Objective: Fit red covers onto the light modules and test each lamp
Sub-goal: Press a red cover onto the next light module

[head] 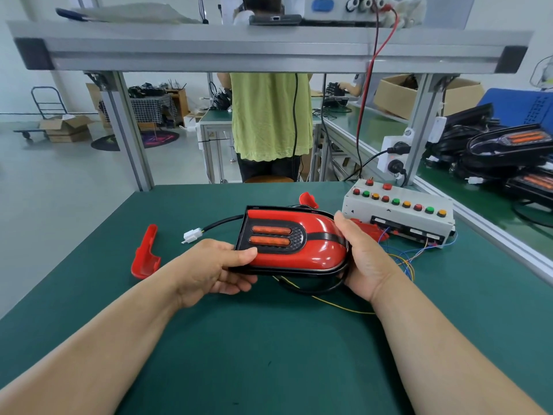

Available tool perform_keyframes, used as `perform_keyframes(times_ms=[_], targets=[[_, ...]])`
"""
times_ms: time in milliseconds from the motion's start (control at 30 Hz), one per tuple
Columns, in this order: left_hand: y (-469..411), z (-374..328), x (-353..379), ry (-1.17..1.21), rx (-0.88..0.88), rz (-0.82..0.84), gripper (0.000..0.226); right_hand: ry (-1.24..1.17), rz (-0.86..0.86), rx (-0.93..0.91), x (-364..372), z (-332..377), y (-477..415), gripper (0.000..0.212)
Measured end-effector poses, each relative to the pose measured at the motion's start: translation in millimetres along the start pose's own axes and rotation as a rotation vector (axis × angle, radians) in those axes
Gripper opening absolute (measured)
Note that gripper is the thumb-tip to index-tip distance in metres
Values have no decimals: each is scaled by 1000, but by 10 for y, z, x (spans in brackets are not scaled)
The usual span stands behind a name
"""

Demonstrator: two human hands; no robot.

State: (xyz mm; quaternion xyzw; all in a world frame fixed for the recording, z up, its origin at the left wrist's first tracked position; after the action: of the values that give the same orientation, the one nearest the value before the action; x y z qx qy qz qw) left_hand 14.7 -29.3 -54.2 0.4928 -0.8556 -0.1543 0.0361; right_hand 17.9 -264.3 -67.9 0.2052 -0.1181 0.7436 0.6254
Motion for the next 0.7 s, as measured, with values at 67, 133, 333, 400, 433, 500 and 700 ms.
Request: perform_keyframes(times_ms=[67,133,333,400,433,500,700], targets=[[0,8,-8,24,2,5,53,-21,-7,14,-7,5,-14,42],[-1,10,-27,47,2,10,51,38,-81,-3,-67,16,-39,41],[36,22,-140,43,-77,115,26,110,-317,-150,-228,139,-8,9],[62,22,-177,18,-104,153,19,164,-328,-127,-257,137,1,5],[75,17,-194,6,-109,169,24,197,-312,-98,-259,126,-2,7],[94,1,-217,-16,-107,200,41,222,-274,-56,-254,107,-3,6],[146,1,-350,-90,-124,247,69,38,-297,-119,-244,213,31,14]])
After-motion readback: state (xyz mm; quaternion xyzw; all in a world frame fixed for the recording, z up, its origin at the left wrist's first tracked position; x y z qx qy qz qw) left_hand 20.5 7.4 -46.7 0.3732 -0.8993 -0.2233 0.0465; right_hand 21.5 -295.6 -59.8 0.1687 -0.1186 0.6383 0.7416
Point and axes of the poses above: each hand's wrist, its own y-axis away from the middle knuckle, its own x-axis out of the palm, z = x × y, the point moved 5 cm from there along -y, towards the middle knuckle, and after that the axes turned 9 degrees about z, right-handed, at the moved point
